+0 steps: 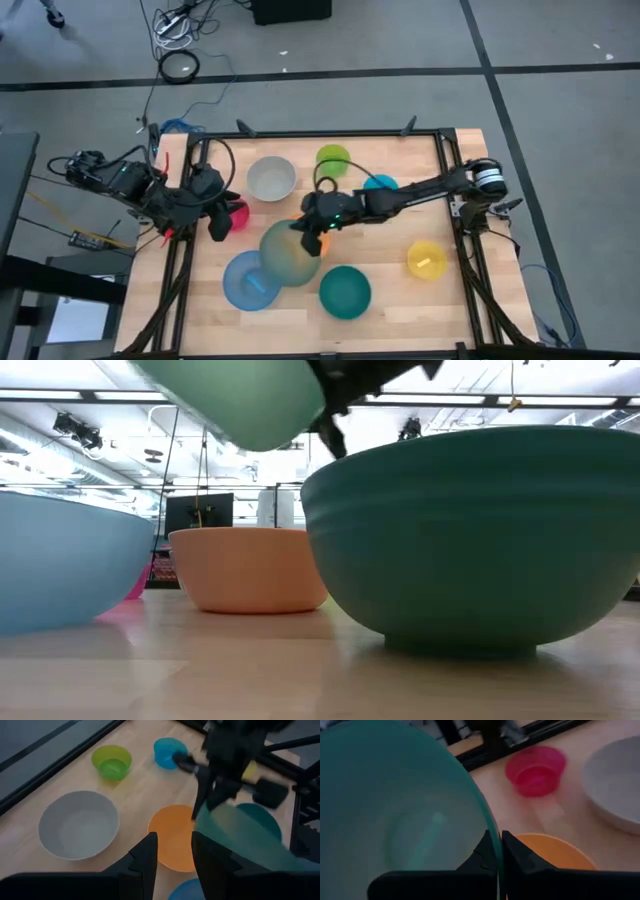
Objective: Nest bowls inside each other
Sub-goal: Stack the light green bowl on top of the light blue bowl
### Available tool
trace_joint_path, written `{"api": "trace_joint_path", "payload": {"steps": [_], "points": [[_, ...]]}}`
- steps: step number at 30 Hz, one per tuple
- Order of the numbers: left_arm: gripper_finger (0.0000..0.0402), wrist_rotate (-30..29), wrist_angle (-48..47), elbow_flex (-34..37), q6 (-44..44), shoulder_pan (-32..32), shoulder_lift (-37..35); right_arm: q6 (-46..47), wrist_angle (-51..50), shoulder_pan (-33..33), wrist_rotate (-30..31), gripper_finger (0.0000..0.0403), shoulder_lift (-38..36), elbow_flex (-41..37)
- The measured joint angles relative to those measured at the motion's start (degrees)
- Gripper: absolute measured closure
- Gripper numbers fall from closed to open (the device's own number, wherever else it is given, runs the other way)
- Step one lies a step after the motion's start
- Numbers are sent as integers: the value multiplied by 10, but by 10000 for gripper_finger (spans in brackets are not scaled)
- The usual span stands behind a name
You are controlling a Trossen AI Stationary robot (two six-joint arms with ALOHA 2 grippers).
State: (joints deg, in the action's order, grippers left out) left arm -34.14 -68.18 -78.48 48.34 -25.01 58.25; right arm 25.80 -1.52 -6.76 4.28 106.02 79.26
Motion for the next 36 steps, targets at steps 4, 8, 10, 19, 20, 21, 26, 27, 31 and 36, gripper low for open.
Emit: {"api": "trace_joint_path", "payload": {"steps": [4, 8, 10, 19, 20, 21, 26, 27, 31, 36], "points": [[273, -6, 24, -1, -2, -7, -6, -7, -1, -7, -27, 402, 59, 61], [273, -12, 37, -8, -2, -19, -11, -19, -17, -13, -37, 402, 103, 110], [273, -13, 49, -8, -7, -24, -17, -26, -34, -14, -41, 403, 122, 131], [273, -22, 53, -8, -12, -39, -23, -51, -63, -11, -10, 403, 139, 161], [273, -22, 53, -8, -12, -40, -22, -51, -62, -9, -10, 403, 139, 161], [273, -23, 53, -8, -12, -40, -22, -51, -62, -8, -10, 403, 139, 161], [273, -29, 53, -8, -12, -40, -22, -51, -53, -3, -8, 401, 139, 161], [273, -35, 53, -8, -13, -40, -22, -53, -50, -3, -5, 399, 139, 161], [273, -57, 54, -8, -16, -40, -22, -65, -29, -3, 5, 394, 139, 161], [273, -88, 57, -8, -16, -40, -22, -73, -3, -3, 6, 395, 139, 161]]}}
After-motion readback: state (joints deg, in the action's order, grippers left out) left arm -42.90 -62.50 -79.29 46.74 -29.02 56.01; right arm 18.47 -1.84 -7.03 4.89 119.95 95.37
